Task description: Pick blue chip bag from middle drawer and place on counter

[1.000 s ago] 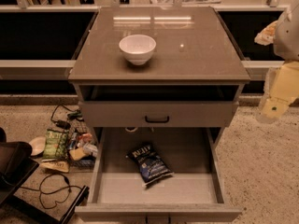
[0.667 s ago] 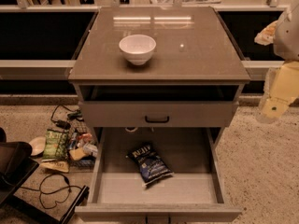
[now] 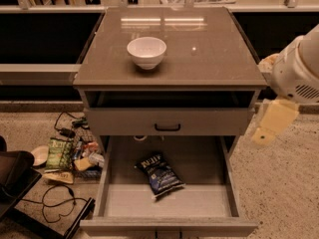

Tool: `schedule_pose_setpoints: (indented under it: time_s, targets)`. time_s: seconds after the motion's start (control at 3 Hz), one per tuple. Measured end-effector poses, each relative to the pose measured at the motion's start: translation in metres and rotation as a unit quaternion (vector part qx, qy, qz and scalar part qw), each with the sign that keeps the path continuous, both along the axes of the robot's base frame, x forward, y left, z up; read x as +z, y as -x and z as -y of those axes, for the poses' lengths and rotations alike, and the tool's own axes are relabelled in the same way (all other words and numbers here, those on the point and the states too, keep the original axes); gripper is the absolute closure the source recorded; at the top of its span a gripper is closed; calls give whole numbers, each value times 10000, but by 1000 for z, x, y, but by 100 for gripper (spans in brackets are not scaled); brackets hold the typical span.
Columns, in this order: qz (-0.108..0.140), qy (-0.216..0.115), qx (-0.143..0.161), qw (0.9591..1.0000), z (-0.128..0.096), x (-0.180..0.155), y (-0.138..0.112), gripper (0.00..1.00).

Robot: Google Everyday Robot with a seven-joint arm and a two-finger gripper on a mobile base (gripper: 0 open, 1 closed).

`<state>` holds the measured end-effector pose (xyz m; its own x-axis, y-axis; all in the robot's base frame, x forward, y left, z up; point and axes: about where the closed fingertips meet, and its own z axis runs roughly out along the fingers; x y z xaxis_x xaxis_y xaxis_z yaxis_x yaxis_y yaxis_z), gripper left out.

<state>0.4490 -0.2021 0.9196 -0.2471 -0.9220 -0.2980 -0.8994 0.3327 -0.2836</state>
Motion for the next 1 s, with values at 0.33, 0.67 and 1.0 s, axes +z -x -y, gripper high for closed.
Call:
schedule_pose_setpoints:
  time_s: [0.33,0.67,1.0]
  targets:
    - [104,-288,-143,9994,-9,-50,-5,0]
    - [239,-565,-342,9975,-14,-100,-13,0]
    - [446,-784,-584,9942,-15,-143,-24,0]
